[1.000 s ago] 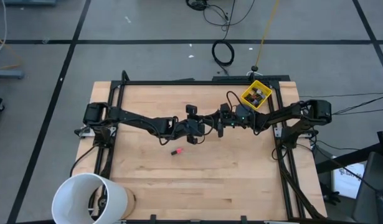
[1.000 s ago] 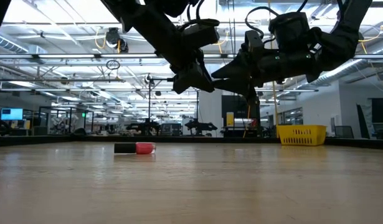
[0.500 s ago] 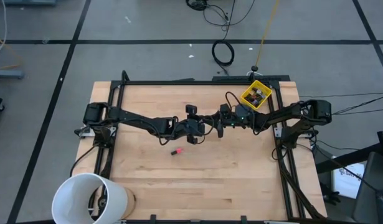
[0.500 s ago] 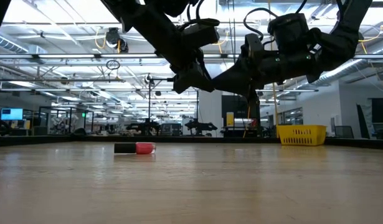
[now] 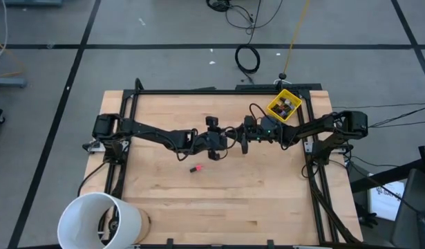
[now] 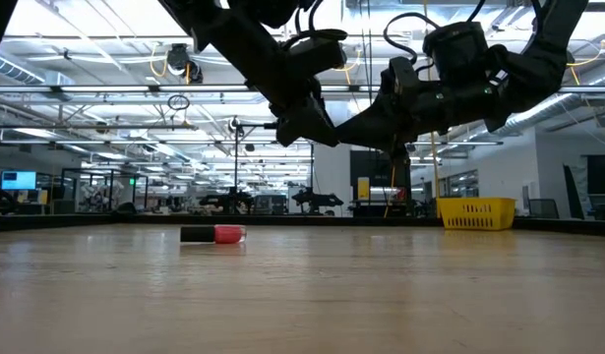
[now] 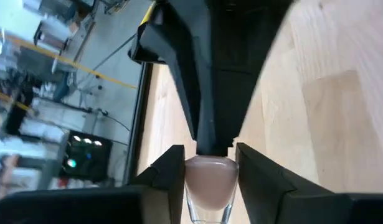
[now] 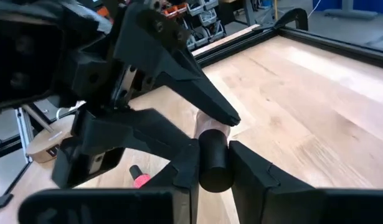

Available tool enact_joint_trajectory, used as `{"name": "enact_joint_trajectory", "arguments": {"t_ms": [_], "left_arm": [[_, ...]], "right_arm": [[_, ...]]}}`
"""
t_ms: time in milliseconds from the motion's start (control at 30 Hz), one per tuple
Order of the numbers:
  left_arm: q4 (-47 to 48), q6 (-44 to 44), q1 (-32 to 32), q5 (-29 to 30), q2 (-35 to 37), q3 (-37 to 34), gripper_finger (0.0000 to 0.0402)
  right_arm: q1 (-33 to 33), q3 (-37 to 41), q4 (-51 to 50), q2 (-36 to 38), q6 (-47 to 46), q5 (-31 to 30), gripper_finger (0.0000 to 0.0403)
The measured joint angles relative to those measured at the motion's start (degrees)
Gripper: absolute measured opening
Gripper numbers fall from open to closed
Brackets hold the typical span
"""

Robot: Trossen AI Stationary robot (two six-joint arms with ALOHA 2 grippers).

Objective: Pick & Place Nail Polish
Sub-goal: Put the light pink nail polish bottle into the yellow bin

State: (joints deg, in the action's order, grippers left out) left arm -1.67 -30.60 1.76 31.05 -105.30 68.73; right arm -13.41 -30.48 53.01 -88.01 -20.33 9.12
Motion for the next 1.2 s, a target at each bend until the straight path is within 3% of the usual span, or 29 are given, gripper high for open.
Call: {"name": "enact_joint_trajectory", "arguments": {"t_ms": [167, 433, 533, 733, 933, 1200], "left_arm": [[-4.35, 8.13, 0.80, -0.52, -0.02, -0.02, 0.0183], [-9.08, 8.69, 3.98, -0.58, 1.69, 0.00, 0.0296], [-6.20, 12.91, 4.47, -1.26, 4.92, 0.00, 0.0318], [3.71, 21.49, 1.71, -10.16, 13.10, -1.82, 0.0322], [-2.21, 25.45, -3.53, -13.05, 19.42, -13.31, 0.0291], [-23.09, 30.97, -9.60, -13.03, 23.49, -29.38, 0.0272]], "right_arm": [[-0.05, -0.11, 0.08, 0.02, 1.96, -0.46, 0.0052], [-2.02, -0.11, -5.80, 0.14, 3.83, -3.12, 0.0052], [-3.17, 0.11, -9.57, 2.38, 5.38, -3.17, 0.0052], [-4.61, 0.13, -22.58, 11.36, 9.79, -5.80, 0.0052], [-3.25, 0.20, -41.58, 23.62, 14.17, -18.81, 0.0052], [-1.60, 0.15, -67.97, 38.18, 12.76, -50.64, 0.0052]]}}
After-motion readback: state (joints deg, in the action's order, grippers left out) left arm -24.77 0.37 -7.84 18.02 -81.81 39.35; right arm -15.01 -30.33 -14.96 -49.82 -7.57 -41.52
